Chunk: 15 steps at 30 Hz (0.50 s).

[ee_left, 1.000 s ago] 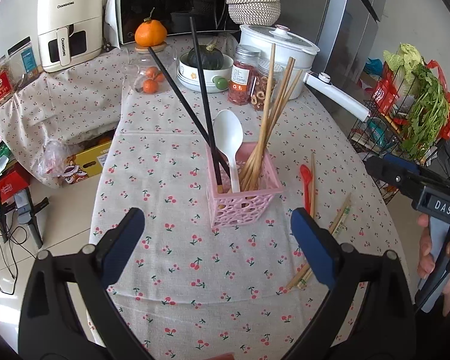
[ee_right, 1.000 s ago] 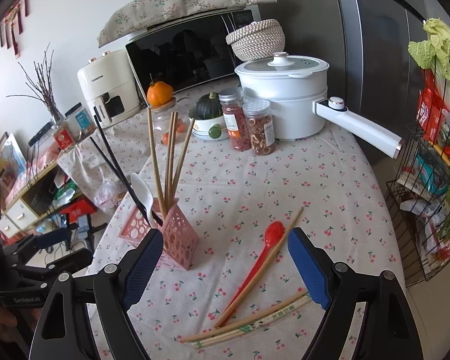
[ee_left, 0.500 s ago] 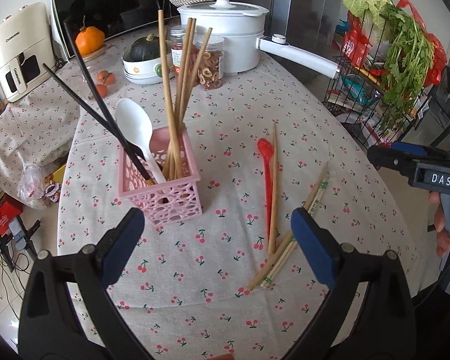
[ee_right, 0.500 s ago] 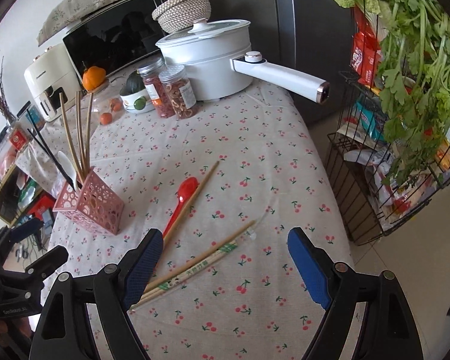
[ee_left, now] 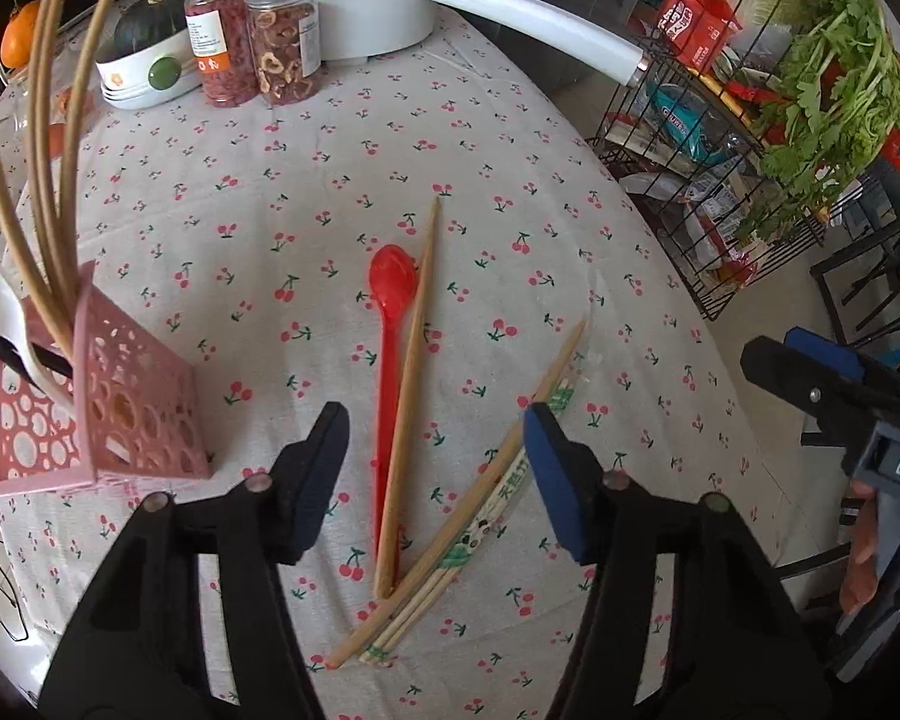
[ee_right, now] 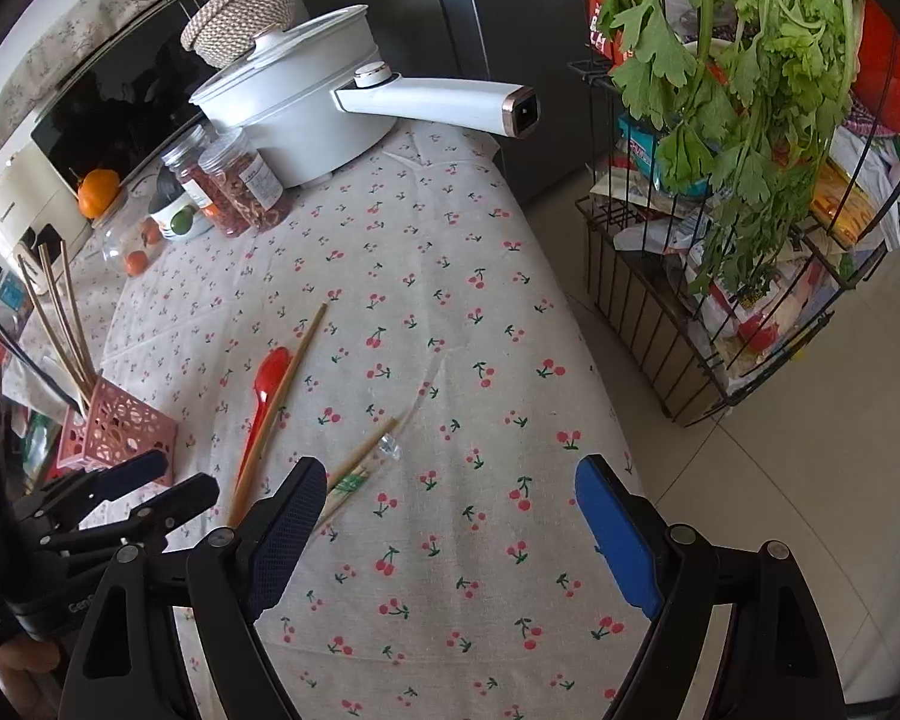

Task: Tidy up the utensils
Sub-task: 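Move the left tool back to the pile above a wooden chopstick, then grasp a wooden chopstick with the left tool while the right tool grasps another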

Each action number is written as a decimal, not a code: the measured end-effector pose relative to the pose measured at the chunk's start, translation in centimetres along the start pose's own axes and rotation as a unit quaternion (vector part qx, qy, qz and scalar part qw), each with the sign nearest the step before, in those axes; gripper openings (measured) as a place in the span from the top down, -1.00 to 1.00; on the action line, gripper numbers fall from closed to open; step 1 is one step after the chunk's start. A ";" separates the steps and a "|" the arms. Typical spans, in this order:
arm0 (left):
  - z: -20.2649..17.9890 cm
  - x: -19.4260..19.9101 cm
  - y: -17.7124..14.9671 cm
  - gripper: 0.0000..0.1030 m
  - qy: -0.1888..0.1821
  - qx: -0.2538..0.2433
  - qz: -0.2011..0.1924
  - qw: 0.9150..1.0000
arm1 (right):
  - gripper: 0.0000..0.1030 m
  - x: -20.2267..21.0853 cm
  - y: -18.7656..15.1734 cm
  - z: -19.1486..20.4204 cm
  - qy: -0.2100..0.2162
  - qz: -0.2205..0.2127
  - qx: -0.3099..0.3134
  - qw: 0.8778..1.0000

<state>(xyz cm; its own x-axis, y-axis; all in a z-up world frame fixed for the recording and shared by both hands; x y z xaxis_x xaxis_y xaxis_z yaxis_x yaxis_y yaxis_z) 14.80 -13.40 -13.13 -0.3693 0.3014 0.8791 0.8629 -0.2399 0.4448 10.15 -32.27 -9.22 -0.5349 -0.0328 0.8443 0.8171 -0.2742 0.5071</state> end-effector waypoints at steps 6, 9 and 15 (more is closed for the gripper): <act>-0.4 -3.6 1.4 0.28 0.006 0.009 0.028 1.000 | -0.67 -0.8 0.5 -0.9 -0.005 0.009 -0.006 1.000; -0.7 -4.9 1.8 0.58 0.014 0.003 0.036 0.999 | -0.67 -1.1 0.8 -1.4 -0.003 0.013 -0.017 1.000; -0.9 -6.7 2.6 0.63 0.044 -0.010 0.048 0.998 | -0.67 -1.7 0.9 -2.1 0.007 0.024 -0.035 0.999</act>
<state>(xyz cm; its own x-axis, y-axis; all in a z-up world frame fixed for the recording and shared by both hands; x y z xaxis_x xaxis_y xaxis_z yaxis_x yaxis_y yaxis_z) 19.21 -16.90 -17.71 -0.3149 0.1948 0.9289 0.8888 -0.2828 0.3606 11.35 -34.44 -10.50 -0.4986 -0.0604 0.8647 0.8252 -0.3386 0.4522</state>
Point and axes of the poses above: each gripper's, at about its wrist camera, not at the fingertips, and x roughly against the way its jaws point, z to its left, y to its top, the point moved 2 cm from there along -x, roughly the way its jaws point, and after that the axes turned 5 degrees about -z, right-handed, at the moved point
